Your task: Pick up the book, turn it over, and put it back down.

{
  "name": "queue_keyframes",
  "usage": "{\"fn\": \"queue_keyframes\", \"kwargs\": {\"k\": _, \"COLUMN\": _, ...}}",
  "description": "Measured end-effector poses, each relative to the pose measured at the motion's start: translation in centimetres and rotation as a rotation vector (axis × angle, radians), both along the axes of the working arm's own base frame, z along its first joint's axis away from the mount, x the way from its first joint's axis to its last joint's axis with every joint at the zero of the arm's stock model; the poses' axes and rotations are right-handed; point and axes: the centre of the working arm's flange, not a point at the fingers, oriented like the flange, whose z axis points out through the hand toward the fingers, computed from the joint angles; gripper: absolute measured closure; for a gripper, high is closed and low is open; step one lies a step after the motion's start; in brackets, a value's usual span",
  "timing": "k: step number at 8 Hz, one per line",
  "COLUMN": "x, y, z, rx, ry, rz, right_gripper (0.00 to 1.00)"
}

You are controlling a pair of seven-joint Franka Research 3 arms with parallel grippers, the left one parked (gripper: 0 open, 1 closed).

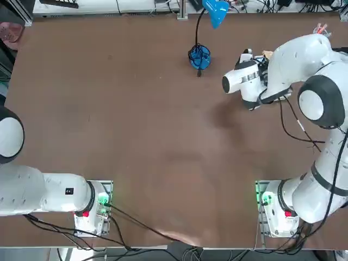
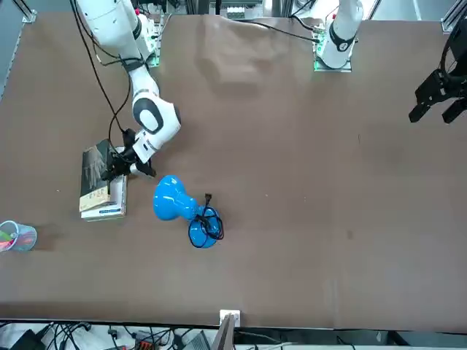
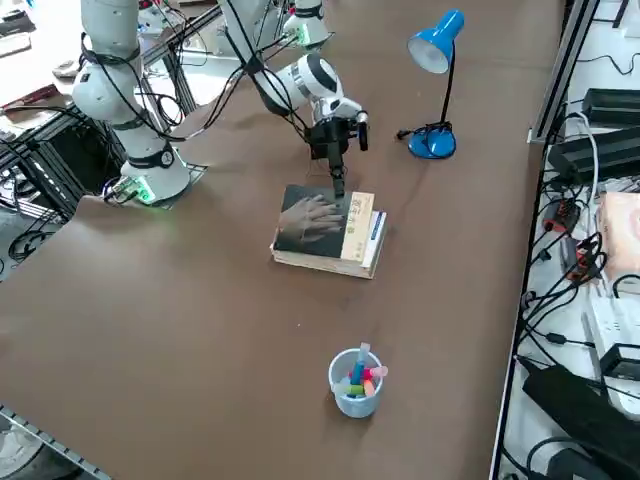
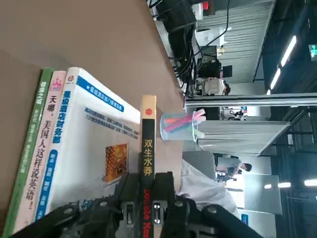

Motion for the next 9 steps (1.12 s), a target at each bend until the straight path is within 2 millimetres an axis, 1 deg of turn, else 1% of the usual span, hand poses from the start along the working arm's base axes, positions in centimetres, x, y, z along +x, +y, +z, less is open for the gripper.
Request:
{"fn": "queue_keyframes", "kwargs": {"k": 1, "x": 0.1, "y": 0.0, "z": -0.3, "rx": -0.002, "ry": -0.001, "rz": 0.001, "right_gripper": 0.9}}
{"fn": "queue_keyframes", "kwargs": {"k": 4, "x": 0.3, "y": 0.2, "z": -0.3, "rx": 0.003, "ry": -0.022, "rz": 0.008, "right_gripper": 0.9}}
{"fn": "queue_keyframes", "kwargs": {"k": 7, "x": 0.0, "y": 0.0, "z": -1.6, "rx": -0.008, "ry": -0.018, "rz": 0.018, "right_gripper": 0.9}}
{"fn": "queue_keyframes", "kwargs": {"k": 9, "x": -0.1, "y": 0.0, "z": -2.0, "rx": -0.005, "ry": -0.027, "rz": 0.015, "right_gripper": 0.89}}
